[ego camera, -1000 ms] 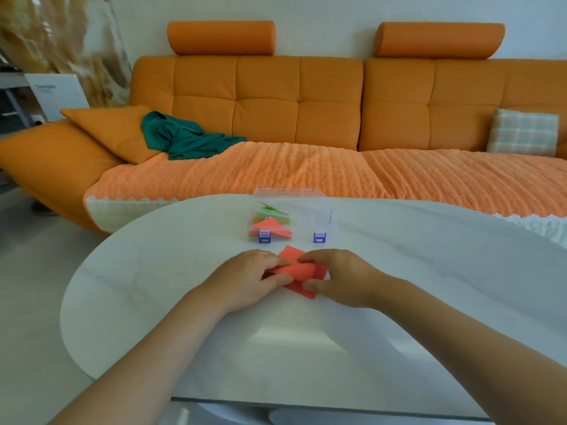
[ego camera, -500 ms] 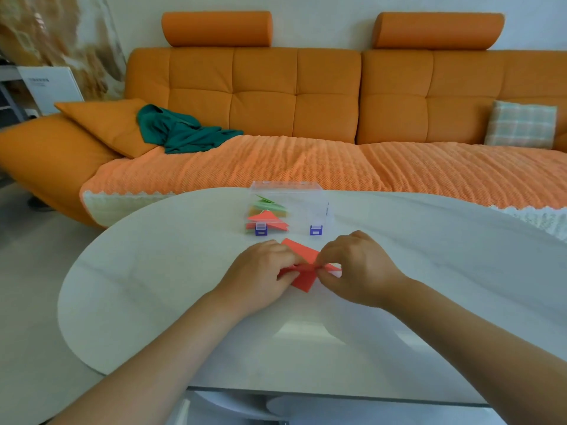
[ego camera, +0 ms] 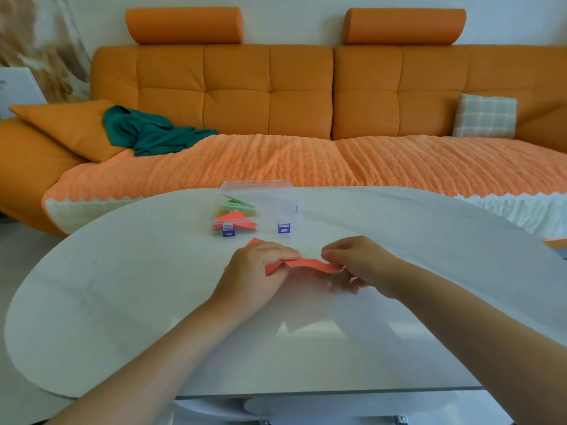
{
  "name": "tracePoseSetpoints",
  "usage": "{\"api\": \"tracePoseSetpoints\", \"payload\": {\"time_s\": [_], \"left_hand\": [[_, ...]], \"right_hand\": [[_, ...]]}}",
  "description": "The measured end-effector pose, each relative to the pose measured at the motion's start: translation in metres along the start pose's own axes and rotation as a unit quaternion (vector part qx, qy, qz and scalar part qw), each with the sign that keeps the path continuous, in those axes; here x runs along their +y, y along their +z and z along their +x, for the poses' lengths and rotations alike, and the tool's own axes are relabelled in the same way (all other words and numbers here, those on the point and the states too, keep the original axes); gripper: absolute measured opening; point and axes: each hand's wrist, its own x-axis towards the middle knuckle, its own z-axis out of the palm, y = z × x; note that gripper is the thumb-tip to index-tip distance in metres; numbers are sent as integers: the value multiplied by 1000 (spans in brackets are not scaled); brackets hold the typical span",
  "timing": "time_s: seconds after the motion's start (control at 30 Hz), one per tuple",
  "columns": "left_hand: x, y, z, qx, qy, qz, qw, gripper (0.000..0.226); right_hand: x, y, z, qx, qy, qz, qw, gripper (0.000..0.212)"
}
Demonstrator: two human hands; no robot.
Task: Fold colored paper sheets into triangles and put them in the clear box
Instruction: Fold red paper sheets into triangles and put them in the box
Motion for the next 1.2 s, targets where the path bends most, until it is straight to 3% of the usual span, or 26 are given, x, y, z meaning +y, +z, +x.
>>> {"api": "tracePoseSetpoints", "payload": {"time_s": [0.13, 0.23, 0.43, 0.57, 0.73, 0.83, 0.93, 1.07, 1.2], "left_hand": [[1, 2, 4, -48, 59, 27, 997, 27], [2, -2, 6, -107, 73, 72, 989, 20], [4, -5, 7, -129, 55, 130, 982, 28], [9, -1, 8, -112, -68, 61, 989, 6], [16, 4, 12, -82, -174, -76, 978, 6], [19, 7, 13, -53, -194, -121, 972, 6], [22, 9, 13, -37, -201, -139, 969, 14], [21, 11, 12, -29, -192, -100, 976, 38], [25, 11, 10, -10, -172, -51, 984, 30]], "right_hand": [[5, -6, 8, 3, -6, 9, 1000, 39], [6, -14, 9, -63, -33, 16, 997, 53], [6, -4, 9, 10, -124, -80, 989, 12], [3, 3, 9, -1, -166, -112, 980, 17], [1, 7, 8, 3, -165, -67, 984, 21], [-1, 5, 7, 18, -147, -23, 989, 34], [1, 5, 7, 39, -172, -73, 982, 10], [5, 6, 8, 59, -172, -87, 979, 7], [7, 5, 7, 50, -181, -82, 979, 13]]}}
